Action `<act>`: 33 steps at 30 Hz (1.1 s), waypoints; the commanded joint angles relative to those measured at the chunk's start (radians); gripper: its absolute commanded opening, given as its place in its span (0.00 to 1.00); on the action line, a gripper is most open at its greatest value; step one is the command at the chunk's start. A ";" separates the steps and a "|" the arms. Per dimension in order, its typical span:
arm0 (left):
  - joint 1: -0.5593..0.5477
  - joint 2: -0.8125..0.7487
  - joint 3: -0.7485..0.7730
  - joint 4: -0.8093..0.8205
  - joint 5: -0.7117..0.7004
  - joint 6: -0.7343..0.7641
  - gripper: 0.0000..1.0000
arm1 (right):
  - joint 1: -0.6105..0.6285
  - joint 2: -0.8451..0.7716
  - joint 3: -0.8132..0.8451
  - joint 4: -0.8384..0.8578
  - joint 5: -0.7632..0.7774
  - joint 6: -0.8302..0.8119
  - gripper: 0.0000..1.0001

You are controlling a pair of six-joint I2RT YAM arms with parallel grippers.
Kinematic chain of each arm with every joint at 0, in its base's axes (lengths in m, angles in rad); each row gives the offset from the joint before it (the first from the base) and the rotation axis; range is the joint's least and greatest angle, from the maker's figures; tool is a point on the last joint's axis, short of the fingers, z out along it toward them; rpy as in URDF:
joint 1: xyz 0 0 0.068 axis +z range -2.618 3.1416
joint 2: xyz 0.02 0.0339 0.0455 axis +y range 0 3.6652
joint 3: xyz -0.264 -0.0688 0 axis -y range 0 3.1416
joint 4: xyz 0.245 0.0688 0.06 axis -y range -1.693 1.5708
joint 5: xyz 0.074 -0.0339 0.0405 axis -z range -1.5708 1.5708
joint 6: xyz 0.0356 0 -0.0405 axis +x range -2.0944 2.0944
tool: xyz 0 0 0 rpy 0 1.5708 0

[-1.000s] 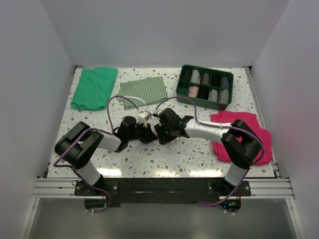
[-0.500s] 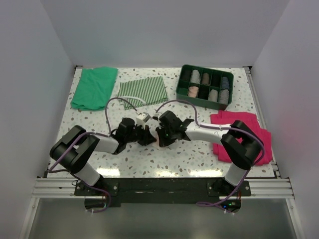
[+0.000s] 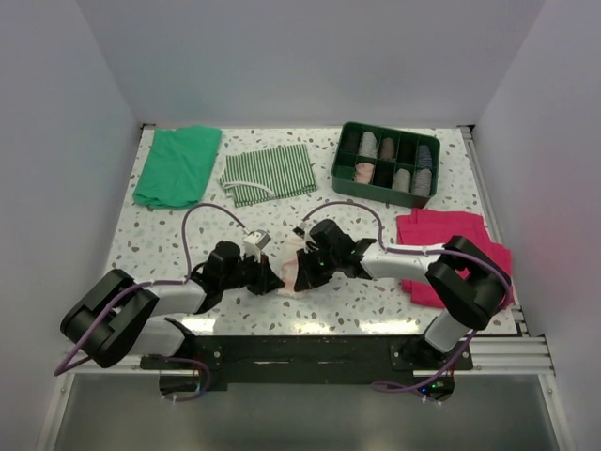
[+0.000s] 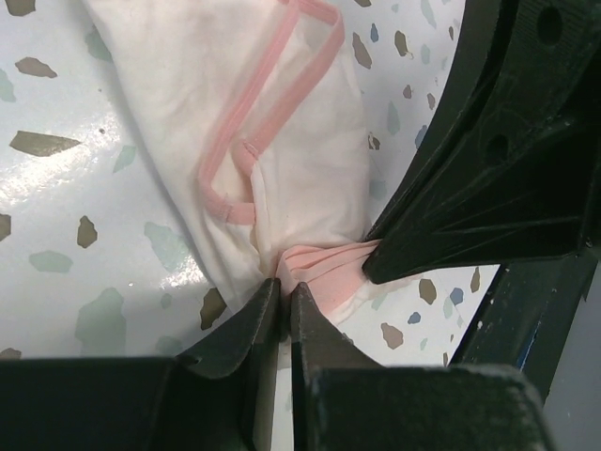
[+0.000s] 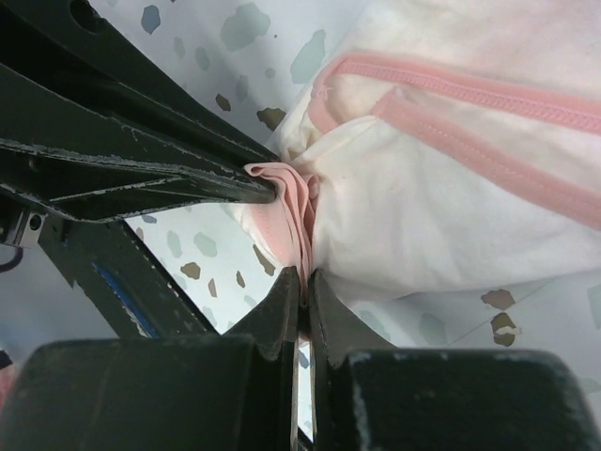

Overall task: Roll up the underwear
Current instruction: Roll the underwear to the center of the board.

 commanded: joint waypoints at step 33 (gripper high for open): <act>-0.006 0.103 0.019 -0.017 -0.038 0.020 0.07 | -0.064 -0.141 0.080 -0.229 0.188 -0.097 0.29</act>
